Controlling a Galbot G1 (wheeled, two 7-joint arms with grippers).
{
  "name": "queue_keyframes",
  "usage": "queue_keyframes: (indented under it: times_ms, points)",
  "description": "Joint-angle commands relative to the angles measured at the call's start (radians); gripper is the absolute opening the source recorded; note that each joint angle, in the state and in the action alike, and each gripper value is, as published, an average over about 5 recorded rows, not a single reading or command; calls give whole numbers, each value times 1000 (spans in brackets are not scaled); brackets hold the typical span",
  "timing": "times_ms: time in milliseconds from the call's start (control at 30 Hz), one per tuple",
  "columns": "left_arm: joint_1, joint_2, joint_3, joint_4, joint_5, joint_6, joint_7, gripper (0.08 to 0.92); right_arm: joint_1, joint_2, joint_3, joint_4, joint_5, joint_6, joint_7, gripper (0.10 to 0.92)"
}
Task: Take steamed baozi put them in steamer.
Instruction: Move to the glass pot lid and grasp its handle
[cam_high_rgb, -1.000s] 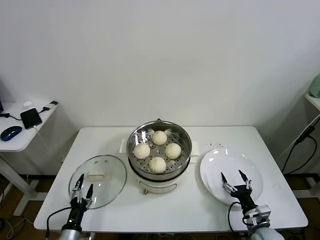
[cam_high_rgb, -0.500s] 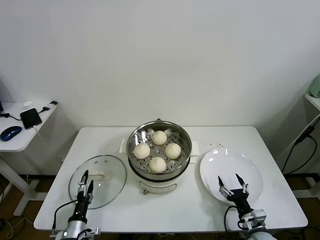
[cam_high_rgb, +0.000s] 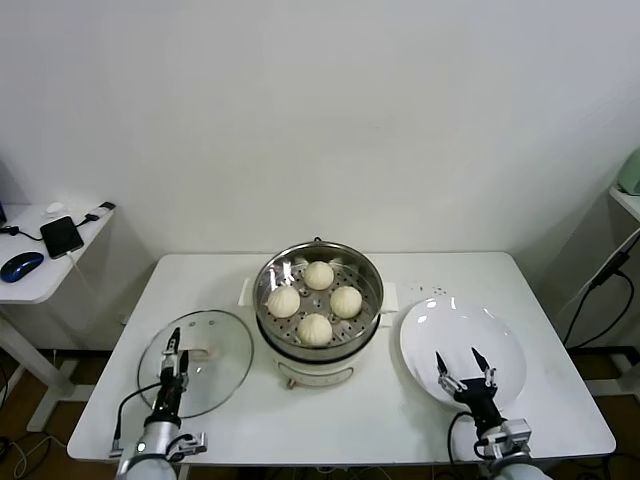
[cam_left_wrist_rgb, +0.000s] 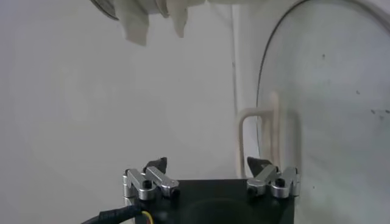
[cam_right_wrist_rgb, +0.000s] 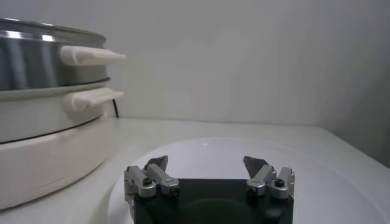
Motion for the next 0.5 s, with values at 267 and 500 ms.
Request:
queue_keyframes:
  times_ms: [267, 500]
  points:
    - [-30, -10, 9, 58, -15, 35, 8, 730, 7, 17, 0, -3, -21, -2, 1, 823]
    - [-38, -15, 11, 82, -23, 42, 2, 531, 12, 27, -1, 2, -34, -2, 3, 823]
